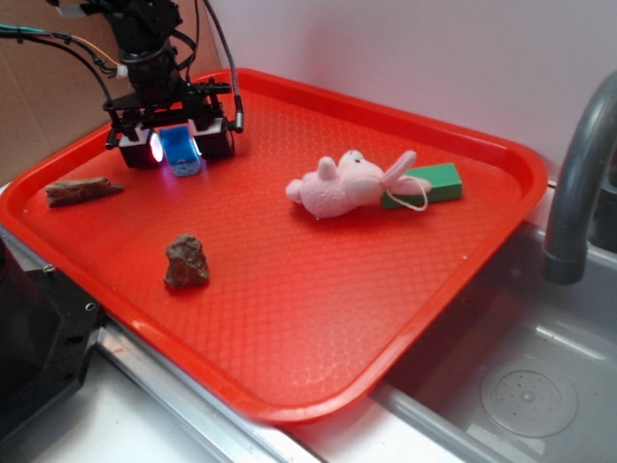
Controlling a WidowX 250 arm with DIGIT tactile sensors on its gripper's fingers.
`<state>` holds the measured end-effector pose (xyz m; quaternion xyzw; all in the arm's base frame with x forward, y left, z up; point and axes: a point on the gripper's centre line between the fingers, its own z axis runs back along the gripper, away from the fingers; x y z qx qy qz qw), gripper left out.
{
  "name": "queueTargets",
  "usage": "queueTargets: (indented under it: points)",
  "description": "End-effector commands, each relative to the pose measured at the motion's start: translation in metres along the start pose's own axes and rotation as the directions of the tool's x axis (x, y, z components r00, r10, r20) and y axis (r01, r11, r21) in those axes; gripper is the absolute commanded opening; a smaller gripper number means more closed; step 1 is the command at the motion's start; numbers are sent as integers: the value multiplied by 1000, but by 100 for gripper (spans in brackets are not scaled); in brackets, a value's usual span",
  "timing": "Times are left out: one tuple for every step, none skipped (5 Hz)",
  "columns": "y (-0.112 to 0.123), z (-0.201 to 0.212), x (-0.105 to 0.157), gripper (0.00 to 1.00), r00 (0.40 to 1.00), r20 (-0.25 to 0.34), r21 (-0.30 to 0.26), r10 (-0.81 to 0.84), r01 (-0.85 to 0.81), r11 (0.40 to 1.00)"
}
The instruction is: Grab the blue sponge.
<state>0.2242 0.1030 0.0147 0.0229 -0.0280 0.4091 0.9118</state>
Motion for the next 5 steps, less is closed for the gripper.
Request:
queueTargets:
  points:
    - [13, 102, -30, 0, 973, 45, 87, -225, 220, 972]
    - [4, 154, -53, 0, 927, 3, -74, -375, 375, 924]
    - [-13, 205, -78, 0, 885, 31, -100, -465, 465, 879]
    - [-13, 235, -83, 0, 843, 83, -152, -531, 537, 830]
    - [-13, 236, -84, 0, 799, 137, -134, -586, 601, 788]
